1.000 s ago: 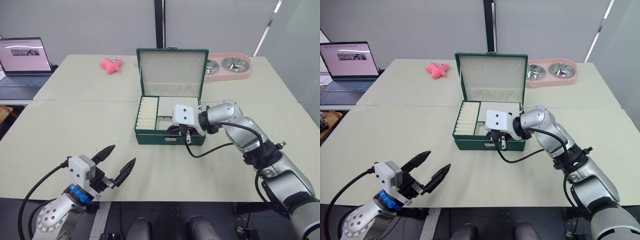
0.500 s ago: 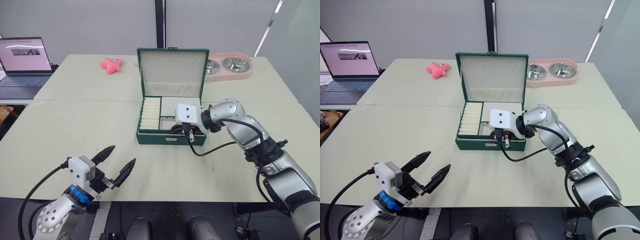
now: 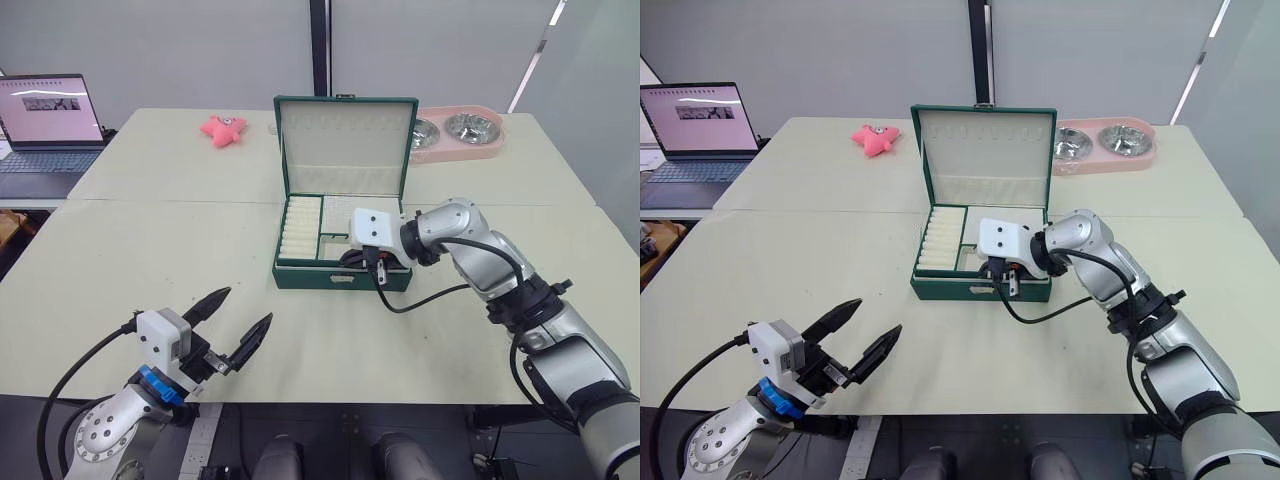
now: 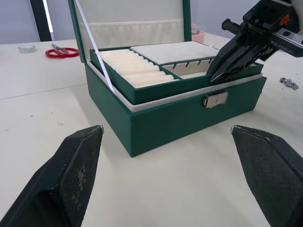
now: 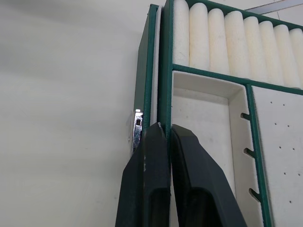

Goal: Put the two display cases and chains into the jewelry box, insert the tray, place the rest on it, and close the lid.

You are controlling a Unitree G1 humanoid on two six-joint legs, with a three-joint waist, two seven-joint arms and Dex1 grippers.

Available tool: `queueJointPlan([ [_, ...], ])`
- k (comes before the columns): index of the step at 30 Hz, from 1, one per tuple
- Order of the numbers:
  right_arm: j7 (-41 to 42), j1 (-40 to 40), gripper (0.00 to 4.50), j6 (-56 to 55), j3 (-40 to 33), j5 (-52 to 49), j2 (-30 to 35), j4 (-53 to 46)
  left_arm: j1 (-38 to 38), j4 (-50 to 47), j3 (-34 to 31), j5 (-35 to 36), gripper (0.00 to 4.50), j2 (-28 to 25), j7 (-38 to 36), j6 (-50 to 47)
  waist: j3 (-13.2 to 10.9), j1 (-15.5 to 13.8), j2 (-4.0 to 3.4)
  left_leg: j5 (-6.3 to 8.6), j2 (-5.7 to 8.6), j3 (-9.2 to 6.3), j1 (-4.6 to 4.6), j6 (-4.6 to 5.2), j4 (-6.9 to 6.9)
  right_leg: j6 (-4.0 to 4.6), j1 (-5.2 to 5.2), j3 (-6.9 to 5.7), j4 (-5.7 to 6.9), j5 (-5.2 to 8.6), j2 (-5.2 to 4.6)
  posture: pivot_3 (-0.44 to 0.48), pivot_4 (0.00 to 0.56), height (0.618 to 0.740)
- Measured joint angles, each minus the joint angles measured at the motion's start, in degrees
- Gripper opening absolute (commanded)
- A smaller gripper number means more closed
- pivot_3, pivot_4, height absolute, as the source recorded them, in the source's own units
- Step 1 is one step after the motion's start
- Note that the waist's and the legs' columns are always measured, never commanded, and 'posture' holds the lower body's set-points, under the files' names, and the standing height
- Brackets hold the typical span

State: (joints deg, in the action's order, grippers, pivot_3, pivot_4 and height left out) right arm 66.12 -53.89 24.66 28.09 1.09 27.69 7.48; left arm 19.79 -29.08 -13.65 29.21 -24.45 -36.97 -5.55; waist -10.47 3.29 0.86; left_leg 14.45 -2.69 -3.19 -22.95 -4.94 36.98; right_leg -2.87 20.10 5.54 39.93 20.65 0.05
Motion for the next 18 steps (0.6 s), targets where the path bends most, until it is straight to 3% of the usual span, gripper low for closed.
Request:
queueJointPlan([
  [3, 0.0, 0.0, 0.02, -0.6, 0.0, 0.1, -0.2, 0.7, 0.0, 0.0, 0.0, 0.0, 4.5, 0.0, 0.1, 0.0, 0.0, 0.0, 0.0, 0.0, 0.0, 0.0, 0.0, 0.0, 0.0, 0.0, 0.0, 0.0, 0.0, 0.0, 0.0, 0.0, 0.15, 0.74],
  [9, -0.2, -0.3, 1.45, -1.6, -1.5, -0.2, -0.5, 1.6, -0.1, 0.0, 0.0, 0.0, 4.5, 0.0, 0.1, -0.1, 0.0, 0.0, 0.0, 0.0, 0.0, 0.0, 0.0, 0.0, 0.0, 0.0, 0.0, 0.0, 0.0, 0.0, 0.0, 0.0, 0.15, 0.74],
  [17, -1.5, -0.6, 3.56, -1.7, -9.4, -5.3, -2.1, 1.5, -1.6, -0.1, 0.9, 0.0, 4.5, 0.0, 0.4, -0.8, 0.0, 0.0, 0.0, 0.0, 0.0, -0.01, 0.0, 0.0, -0.01, 0.0, -0.01, -0.01, 0.01, 0.0, 0.01, 0.0, 0.15, 0.74],
  [18, -2.3, -0.3, 3.57, -1.8, -11.1, -6.5, -3.1, 1.7, -2.3, -0.1, 0.9, 0.0, 4.5, 0.0, 0.5, -1.1, 0.0, 0.0, 0.0, 0.0, 0.0, 0.0, 0.01, 0.0, -0.01, 0.0, -0.02, -0.01, 0.01, 0.0, 0.01, 0.0, 0.15, 0.74],
])
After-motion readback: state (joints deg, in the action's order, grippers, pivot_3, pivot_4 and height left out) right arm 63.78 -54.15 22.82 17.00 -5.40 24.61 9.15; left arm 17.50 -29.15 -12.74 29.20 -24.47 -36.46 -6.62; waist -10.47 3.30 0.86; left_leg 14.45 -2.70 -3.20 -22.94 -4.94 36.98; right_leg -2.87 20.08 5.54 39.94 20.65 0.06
